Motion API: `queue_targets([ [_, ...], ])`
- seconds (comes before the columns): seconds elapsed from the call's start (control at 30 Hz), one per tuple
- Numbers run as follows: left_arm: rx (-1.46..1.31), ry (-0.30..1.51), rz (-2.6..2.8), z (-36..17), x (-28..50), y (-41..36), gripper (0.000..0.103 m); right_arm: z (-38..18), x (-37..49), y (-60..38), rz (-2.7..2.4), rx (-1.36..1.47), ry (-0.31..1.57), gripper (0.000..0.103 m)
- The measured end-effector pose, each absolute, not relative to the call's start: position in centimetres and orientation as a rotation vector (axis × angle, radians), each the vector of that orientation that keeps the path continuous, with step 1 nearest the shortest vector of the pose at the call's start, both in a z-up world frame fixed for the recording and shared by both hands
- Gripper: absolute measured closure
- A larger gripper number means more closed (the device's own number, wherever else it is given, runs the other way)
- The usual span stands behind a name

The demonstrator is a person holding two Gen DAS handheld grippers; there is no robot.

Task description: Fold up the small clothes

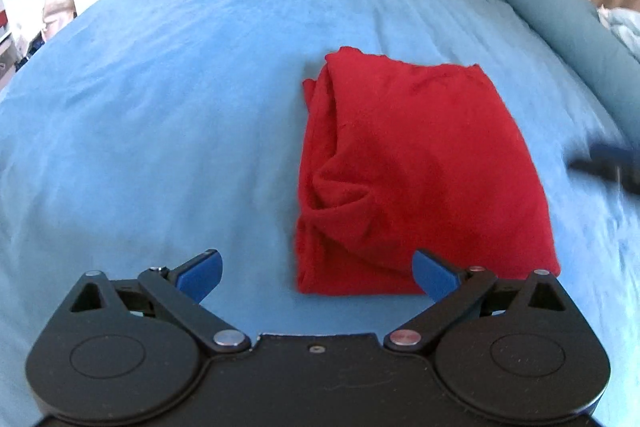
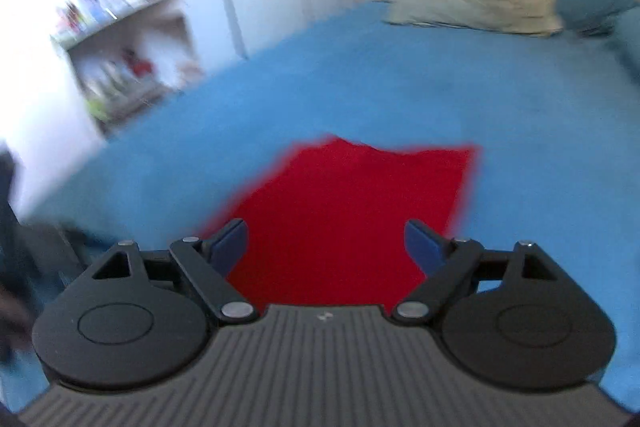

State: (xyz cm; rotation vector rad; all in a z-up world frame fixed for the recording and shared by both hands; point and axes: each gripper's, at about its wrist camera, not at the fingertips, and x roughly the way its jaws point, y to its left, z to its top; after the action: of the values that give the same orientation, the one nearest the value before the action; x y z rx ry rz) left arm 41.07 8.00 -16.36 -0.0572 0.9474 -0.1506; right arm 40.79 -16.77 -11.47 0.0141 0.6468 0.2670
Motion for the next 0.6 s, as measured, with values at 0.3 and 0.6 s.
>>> queue_targets([
  [0.3,-0.079,0.935,-0.098,-17.1,42.3,7.2,0.001,-19.4,36.3,-16.5,0.039,-0.043,0.796,0.005],
  [0.6,-0.082,0.935,-0.047,-17.6,44.4,7.7,0.001,-19.2,37.6,-17.4,-0.124,-0.049,0.743,0.005],
])
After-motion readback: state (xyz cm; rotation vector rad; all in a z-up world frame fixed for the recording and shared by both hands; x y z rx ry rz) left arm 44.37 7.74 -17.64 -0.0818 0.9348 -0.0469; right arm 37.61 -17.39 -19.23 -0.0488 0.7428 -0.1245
